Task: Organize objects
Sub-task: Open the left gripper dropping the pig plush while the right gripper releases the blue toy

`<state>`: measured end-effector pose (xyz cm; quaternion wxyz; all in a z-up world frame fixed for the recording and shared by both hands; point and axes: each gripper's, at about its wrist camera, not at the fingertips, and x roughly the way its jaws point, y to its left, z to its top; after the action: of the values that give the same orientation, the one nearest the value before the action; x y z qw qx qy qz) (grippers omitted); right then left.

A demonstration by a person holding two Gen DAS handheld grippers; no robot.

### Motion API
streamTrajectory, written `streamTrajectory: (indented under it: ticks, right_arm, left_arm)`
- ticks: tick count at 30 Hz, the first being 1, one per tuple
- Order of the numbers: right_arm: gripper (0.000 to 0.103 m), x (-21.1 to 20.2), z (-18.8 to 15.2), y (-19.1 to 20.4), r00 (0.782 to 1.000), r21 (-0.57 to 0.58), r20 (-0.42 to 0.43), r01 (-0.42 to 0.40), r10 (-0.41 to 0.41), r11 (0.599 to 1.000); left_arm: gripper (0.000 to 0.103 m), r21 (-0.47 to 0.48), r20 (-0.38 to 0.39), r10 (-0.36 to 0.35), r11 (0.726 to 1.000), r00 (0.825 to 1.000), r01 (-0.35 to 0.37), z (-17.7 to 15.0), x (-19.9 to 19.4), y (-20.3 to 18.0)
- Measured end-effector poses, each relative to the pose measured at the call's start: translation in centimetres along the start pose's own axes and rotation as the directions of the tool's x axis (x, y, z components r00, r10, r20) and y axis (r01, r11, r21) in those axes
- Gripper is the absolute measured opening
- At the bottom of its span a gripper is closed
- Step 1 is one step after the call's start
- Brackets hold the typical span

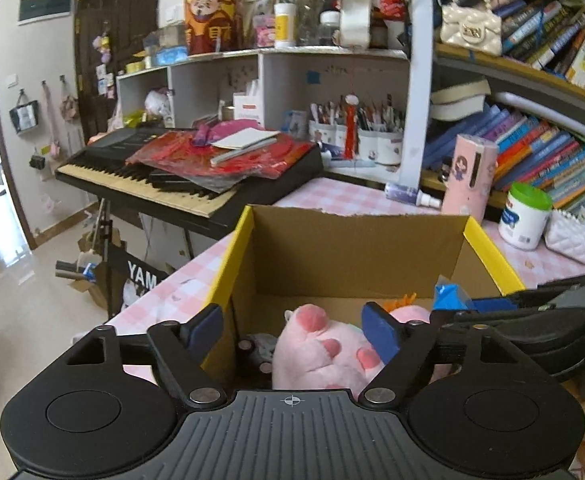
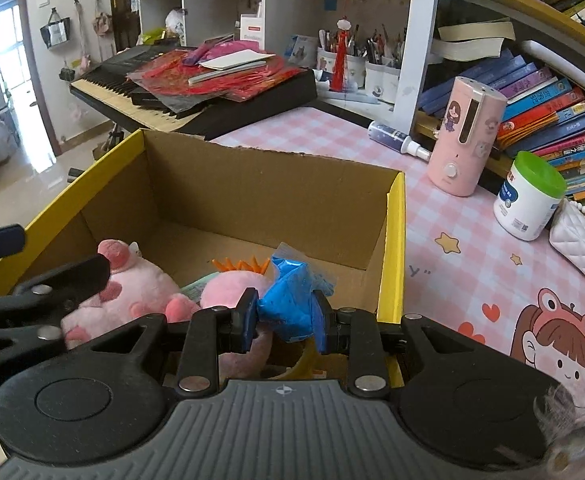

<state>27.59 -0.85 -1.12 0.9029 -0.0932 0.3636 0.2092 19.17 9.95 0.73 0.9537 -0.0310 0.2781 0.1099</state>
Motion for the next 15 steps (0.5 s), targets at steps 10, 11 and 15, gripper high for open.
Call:
streamTrajectory:
  ticks: [10, 11, 15]
  right_arm:
    - [0.061, -2.9, -0.5, 0.4, 0.996, 0.039, 0.069, 0.048, -0.051, 0.998]
    - [0.064, -3.4, -0.6, 0.4, 0.995, 0.044, 0.077, 0.056, -0.059, 0.997]
    - [0.072, -5.6, -1.1, 0.5, 0.989, 0.074, 0.118, 0.083, -0.091, 0.994]
  left_arm:
    - [0.092, -0.059, 0.080, -0.004, 0.998, 0.997, 0.009, 0.4, -3.1, 1.0]
    - [0.093, -0.059, 0.088, -0.002, 0.998, 0.996, 0.007, 0.4, -3.5, 1.1]
    - [0.097, -0.076, 0.115, 0.003, 0.997, 0.993, 0.006, 0.3, -5.0, 1.5]
